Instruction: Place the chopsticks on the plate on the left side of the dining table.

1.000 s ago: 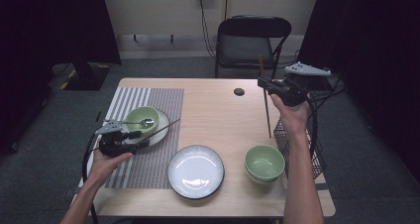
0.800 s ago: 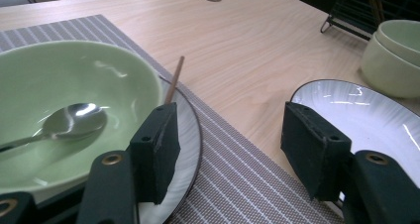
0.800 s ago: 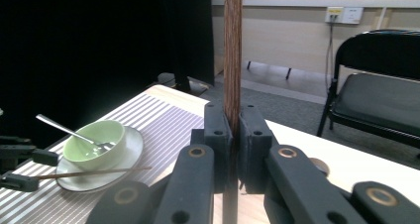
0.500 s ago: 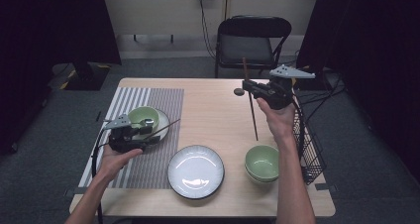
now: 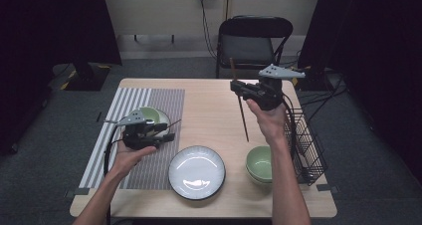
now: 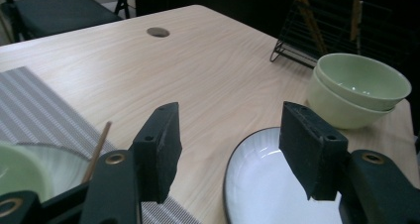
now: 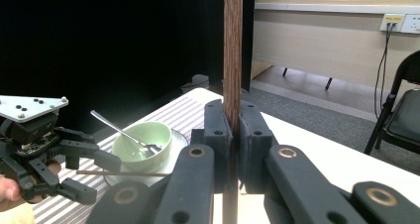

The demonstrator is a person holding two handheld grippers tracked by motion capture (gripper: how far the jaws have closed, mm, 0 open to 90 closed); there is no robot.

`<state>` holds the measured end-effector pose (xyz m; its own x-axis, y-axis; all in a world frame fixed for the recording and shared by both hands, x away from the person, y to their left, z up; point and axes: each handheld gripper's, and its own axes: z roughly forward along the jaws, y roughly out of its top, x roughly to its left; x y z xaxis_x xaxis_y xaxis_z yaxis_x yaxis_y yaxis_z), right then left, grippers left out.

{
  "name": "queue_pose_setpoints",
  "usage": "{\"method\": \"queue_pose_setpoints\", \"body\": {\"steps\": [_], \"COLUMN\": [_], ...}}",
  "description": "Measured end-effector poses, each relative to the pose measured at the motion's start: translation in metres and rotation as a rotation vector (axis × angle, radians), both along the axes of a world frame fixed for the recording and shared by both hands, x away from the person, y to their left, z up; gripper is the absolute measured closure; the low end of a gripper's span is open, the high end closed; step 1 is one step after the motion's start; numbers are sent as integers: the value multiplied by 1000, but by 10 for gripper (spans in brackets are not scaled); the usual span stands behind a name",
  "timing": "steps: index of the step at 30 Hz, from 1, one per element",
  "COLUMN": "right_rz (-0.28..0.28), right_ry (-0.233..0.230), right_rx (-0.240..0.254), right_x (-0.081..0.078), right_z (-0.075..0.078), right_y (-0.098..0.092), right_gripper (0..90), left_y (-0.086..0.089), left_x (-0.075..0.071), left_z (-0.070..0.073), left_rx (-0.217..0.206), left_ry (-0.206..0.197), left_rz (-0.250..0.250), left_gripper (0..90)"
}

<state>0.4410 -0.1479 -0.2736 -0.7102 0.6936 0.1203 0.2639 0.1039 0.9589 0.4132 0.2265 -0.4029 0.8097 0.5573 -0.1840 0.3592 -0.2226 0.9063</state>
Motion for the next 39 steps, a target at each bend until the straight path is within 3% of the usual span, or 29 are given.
{"method": "queue_pose_setpoints", "body": {"steps": [5,17,24,31,36,38,39], "right_rz": [21,78,110,125,136,144,145], "right_ry": [-9,-29,-42,-37,-37,-45,-46], "right_rx": [10,35,61,77,78,88,85], "right_x": [-2,-6,-9,-6,-6,-7,-7], "right_z": [0,7,12,8,6,6,6], "right_y": [10,34,50,62,69,70,71], "right_gripper": [849,849,849,849,849,849,849], "left_y": [-12,-41,-60,-78,-86,-88,-90], "left_x": [0,1,2,4,4,3,3], "left_z": [7,22,31,35,38,38,39], "left_rx": [-24,-65,-109,-132,-115,-137,-121], "left_ry": [-26,-43,-53,-61,-85,-72,-81], "left_rz": [-8,-80,-127,-145,-140,-160,-152], "left_gripper": [418,422,404,403,392,388,389]}}
